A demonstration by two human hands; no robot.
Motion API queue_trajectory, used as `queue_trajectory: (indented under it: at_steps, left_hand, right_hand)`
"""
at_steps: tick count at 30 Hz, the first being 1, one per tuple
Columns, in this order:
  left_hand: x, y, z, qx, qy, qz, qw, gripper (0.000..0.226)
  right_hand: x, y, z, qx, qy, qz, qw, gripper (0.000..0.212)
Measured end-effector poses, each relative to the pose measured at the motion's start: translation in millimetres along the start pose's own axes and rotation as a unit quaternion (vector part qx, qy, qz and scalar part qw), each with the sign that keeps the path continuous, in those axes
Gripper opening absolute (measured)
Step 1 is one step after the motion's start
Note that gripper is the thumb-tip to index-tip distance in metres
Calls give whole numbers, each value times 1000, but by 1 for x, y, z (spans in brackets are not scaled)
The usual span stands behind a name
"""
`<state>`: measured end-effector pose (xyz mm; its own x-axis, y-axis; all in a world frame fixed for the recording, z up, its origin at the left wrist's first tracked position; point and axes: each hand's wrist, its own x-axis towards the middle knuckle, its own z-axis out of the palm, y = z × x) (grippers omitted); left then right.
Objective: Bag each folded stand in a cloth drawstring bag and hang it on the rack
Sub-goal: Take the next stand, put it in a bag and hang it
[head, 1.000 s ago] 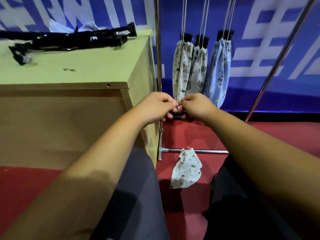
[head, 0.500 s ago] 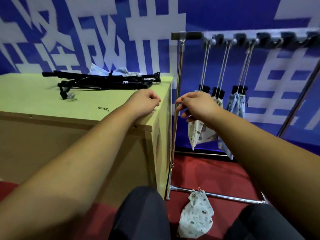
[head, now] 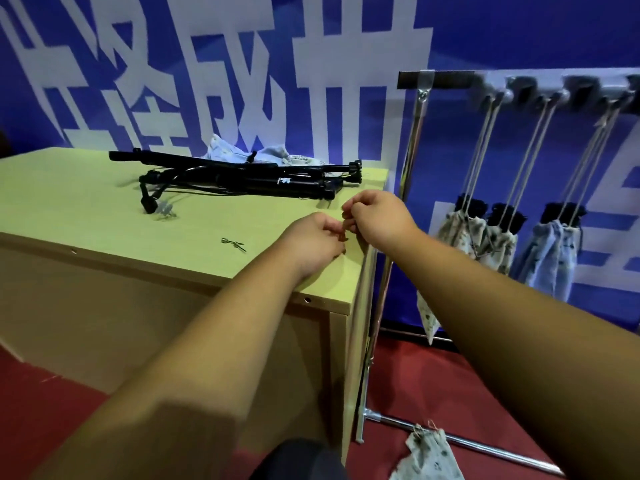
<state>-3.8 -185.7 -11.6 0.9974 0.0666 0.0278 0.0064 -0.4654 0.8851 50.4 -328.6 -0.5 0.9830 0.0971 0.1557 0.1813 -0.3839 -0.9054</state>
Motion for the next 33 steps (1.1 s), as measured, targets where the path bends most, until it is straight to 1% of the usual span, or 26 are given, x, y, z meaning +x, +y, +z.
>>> queue_trajectory:
  at_steps: [4, 7, 8, 10, 12, 13, 15, 16, 20, 23, 26, 28, 29, 31, 33]
  left_hand:
    - [11, -9, -8, -39, -17, -16, 999, 22]
    - [16, -15, -11, -74, -18, -32, 997, 22]
    - [17, -16, -13, -98, -18, -40, 994, 21]
    - [15, -14, -16, -192, -15, -68, 979, 23]
    - [11, -10, -19, -272, 1, -92, 958, 23]
    - [11, -10, -21, -296, 11, -98, 950, 21]
    - [9, -10, -23, -332, 18, -104, 937, 22]
    - [8, -9, -23, -345, 18, -105, 933, 24]
    - [7, -8, -23, -353, 18, -115, 929, 26]
    - [12, -6, -24, -311, 13, -125, 942, 26]
    - [25, 8, -28, -229, 6, -146, 962, 20]
    - [41, 17, -35, -169, 26, -154, 973, 12]
    - [50, 21, -40, -117, 49, -145, 981, 11]
    - [69, 26, -52, 35, 102, -101, 989, 16]
    - [85, 28, -64, 167, 135, -75, 974, 19]
  right_hand:
    - [30, -3, 23, -93, -26, -15, 995, 22]
    - [47, -3, 35, -156, 6, -32, 987, 21]
    - [52, -2, 38, -156, 23, -40, 987, 26]
    - [61, 2, 41, -166, 44, -66, 983, 40]
    - [71, 7, 42, -203, 37, -79, 975, 54]
    - [74, 6, 42, -214, 23, -73, 974, 56]
    - [80, 4, 42, -228, 3, -56, 972, 52]
    - [83, 4, 42, -234, 5, -55, 971, 50]
    - [81, 7, 49, -232, 41, -95, 967, 46]
    - [76, 8, 49, -218, 49, -106, 969, 45]
    - [75, 9, 47, -197, 39, -96, 975, 44]
    - [76, 8, 45, -177, 34, -90, 979, 43]
    - [76, 9, 45, -170, 30, -87, 981, 42]
    - [77, 11, 44, -145, 21, -84, 986, 41]
    - [78, 13, 44, -101, 8, -80, 992, 40]
